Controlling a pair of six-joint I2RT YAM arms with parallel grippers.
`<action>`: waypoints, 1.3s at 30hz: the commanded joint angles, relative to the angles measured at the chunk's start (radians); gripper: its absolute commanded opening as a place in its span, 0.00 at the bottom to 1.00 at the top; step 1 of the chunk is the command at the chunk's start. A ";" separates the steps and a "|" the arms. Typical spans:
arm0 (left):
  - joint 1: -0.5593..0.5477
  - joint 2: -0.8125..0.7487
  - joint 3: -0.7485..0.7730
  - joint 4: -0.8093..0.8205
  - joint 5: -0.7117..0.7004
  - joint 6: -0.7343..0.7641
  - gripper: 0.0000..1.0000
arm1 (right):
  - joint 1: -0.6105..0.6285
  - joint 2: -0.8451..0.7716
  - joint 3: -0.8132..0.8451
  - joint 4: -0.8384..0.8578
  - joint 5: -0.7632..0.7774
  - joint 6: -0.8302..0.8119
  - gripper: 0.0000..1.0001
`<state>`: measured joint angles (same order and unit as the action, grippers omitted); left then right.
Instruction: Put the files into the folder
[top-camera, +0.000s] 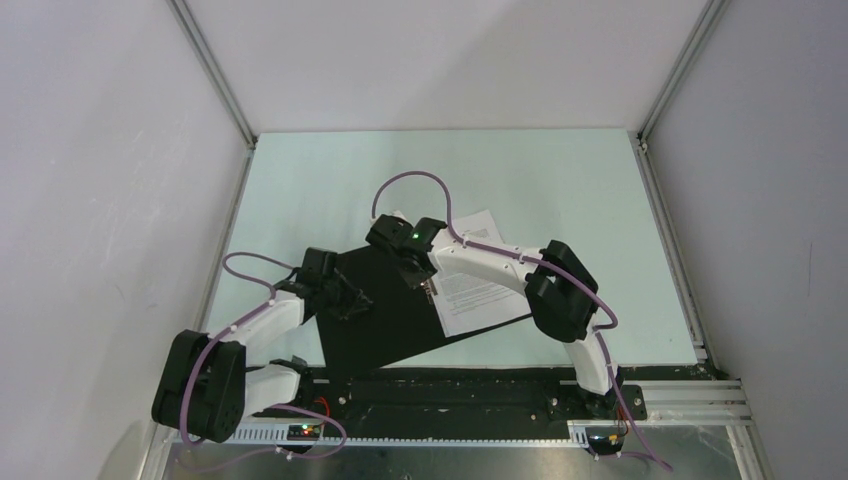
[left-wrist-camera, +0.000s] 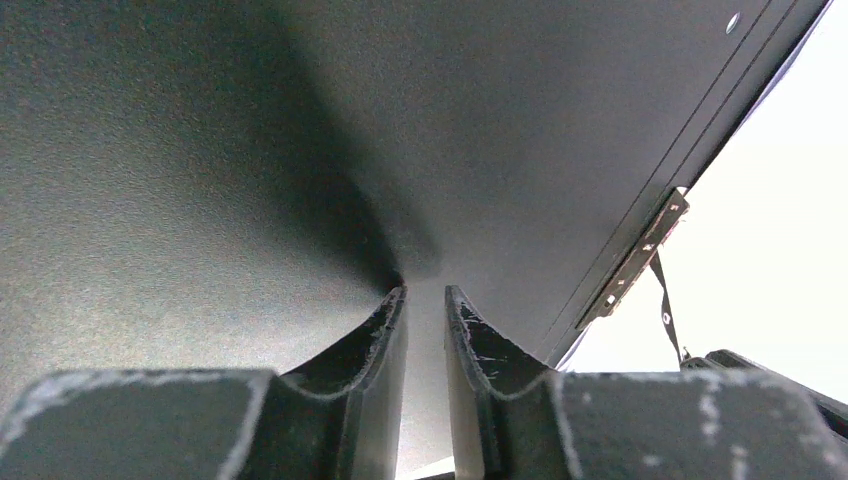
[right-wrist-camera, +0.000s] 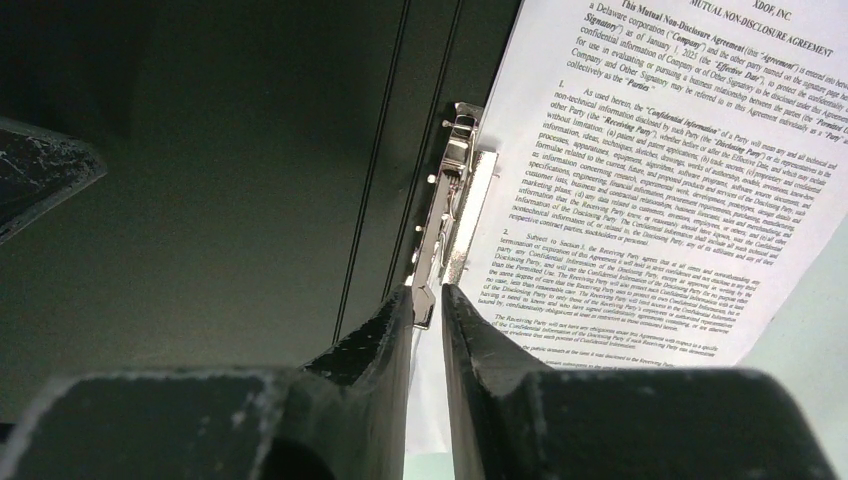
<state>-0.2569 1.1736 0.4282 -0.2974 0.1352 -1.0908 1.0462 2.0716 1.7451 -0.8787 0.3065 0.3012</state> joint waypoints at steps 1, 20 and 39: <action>0.015 0.020 -0.021 -0.008 -0.054 0.002 0.27 | 0.009 -0.012 0.002 -0.008 -0.005 -0.003 0.22; 0.023 0.035 -0.020 -0.009 -0.060 0.004 0.26 | 0.026 -0.012 -0.004 -0.003 -0.025 -0.011 0.22; 0.048 0.028 -0.049 -0.009 -0.072 -0.039 0.27 | 0.028 -0.061 -0.124 -0.002 0.017 0.021 0.16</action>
<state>-0.2279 1.1893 0.4194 -0.2638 0.1543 -1.1278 1.0660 2.0624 1.6642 -0.8490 0.3077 0.2993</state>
